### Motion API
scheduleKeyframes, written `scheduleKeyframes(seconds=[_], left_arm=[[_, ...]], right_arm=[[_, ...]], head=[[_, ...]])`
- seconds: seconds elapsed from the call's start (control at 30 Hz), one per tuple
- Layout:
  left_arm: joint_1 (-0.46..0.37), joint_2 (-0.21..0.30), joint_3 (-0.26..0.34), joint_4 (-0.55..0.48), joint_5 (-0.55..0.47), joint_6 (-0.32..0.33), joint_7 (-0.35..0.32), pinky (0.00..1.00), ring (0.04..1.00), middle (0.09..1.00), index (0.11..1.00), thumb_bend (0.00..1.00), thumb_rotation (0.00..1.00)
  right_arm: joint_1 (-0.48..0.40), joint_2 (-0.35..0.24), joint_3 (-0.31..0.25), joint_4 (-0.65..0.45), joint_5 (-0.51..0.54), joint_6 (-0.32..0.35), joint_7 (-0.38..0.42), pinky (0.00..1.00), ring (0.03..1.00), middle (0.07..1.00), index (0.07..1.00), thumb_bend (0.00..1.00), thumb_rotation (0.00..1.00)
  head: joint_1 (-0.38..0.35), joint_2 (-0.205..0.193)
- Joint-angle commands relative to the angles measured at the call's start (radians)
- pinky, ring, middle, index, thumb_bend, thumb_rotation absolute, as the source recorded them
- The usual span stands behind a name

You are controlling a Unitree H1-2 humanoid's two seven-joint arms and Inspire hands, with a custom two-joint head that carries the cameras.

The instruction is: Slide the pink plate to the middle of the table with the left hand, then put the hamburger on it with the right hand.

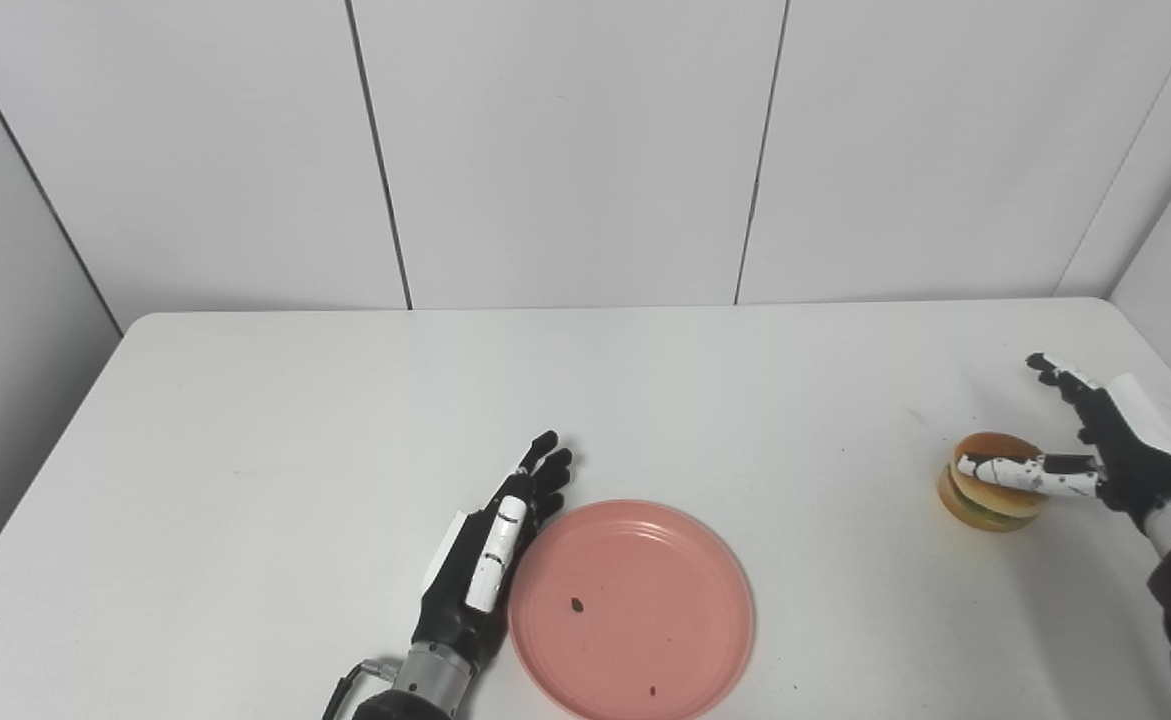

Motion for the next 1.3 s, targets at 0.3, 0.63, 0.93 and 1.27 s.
scheduleKeyframes(seconds=[0.3,0.63,0.93,1.27], left_arm=[[0.031,0.016,0.009,0.036,-0.004,0.018,-0.005,0.96,0.952,0.941,0.926,0.54,1.00],[0.032,0.017,0.018,0.032,-0.021,0.025,-0.005,0.97,0.950,0.936,0.922,0.53,1.00],[0.030,0.024,0.031,0.033,-0.038,0.032,-0.008,0.97,0.944,0.928,0.911,0.51,1.00],[0.027,0.030,0.035,0.034,-0.042,0.035,-0.019,0.98,0.950,0.934,0.917,0.52,1.00]], right_arm=[[-0.043,-0.028,0.036,0.055,-0.012,0.004,0.016,0.74,0.871,0.899,0.900,1.00,0.48],[-0.058,-0.032,0.090,0.107,-0.030,0.003,0.000,0.65,0.799,0.850,0.910,1.00,0.49],[-0.058,-0.016,0.124,0.114,-0.046,0.002,-0.074,0.57,0.732,0.794,0.856,0.94,0.38],[-0.056,0.007,0.116,0.098,-0.059,0.004,-0.097,0.42,0.543,0.640,0.775,0.77,0.12]], head=[[-0.018,-0.001],[-0.053,-0.004],[-0.092,-0.007],[-0.097,-0.009]])
